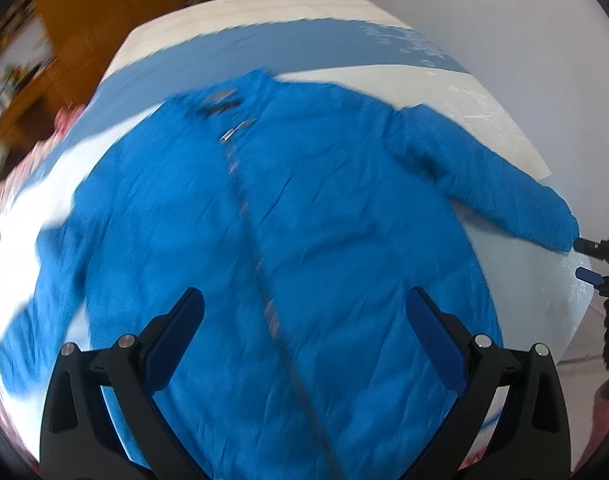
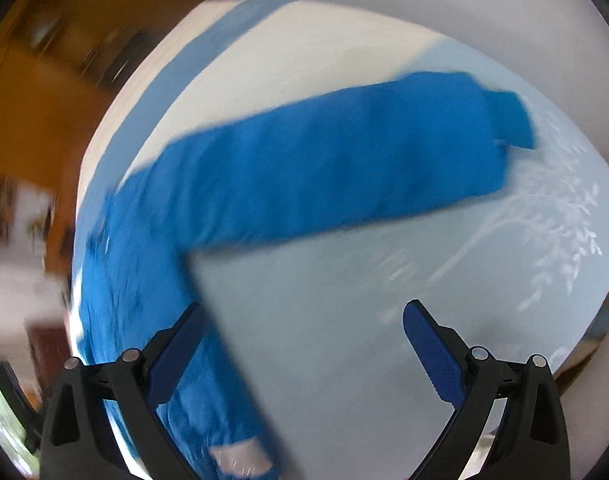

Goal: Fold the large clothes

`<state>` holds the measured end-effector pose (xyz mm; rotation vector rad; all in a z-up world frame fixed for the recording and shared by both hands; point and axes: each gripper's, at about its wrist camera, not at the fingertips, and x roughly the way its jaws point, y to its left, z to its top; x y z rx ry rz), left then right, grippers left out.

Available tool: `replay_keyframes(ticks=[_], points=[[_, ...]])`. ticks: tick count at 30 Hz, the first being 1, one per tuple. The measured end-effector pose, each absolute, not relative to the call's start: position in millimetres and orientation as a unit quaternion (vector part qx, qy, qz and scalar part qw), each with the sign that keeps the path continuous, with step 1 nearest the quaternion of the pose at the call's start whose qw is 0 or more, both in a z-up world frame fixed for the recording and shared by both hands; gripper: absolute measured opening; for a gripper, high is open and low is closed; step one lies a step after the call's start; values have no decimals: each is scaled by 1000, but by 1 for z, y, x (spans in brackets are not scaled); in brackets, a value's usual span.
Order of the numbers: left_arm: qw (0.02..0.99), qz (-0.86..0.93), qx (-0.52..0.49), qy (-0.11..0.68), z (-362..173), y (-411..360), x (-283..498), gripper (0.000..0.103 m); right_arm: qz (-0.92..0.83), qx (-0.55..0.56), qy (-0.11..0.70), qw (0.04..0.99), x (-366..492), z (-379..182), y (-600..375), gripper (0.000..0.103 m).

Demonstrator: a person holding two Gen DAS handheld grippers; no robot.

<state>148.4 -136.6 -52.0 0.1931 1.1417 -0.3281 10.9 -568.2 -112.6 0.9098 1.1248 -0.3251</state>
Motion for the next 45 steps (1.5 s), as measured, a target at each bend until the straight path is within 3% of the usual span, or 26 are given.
replay_keyframes(ticks=[14,19,21,24,29,34,45], points=[[790,-163,56,589,-110,-220,262,99,-211,499,491,682,9,-173,-679,92],[782,-151,34,604,-132,-215,279,99,-207,480,484,702,22,-171,-686,72],[780,-144,23,609,-140,-211,286,99,-210,471,485,707,27,-171,-692,39],[776,-138,12,615,-150,-204,293,99,-162,516,449,711,27,-167,-692,20],[775,-132,2,617,-154,-189,298,99,-83,484,398,775,49,-114,-659,18],[783,-128,4,609,-146,-167,293,99,-2,376,418,827,111,-61,-582,17],[797,-101,-27,595,-124,-93,280,99,111,222,498,831,206,-58,-422,16]])
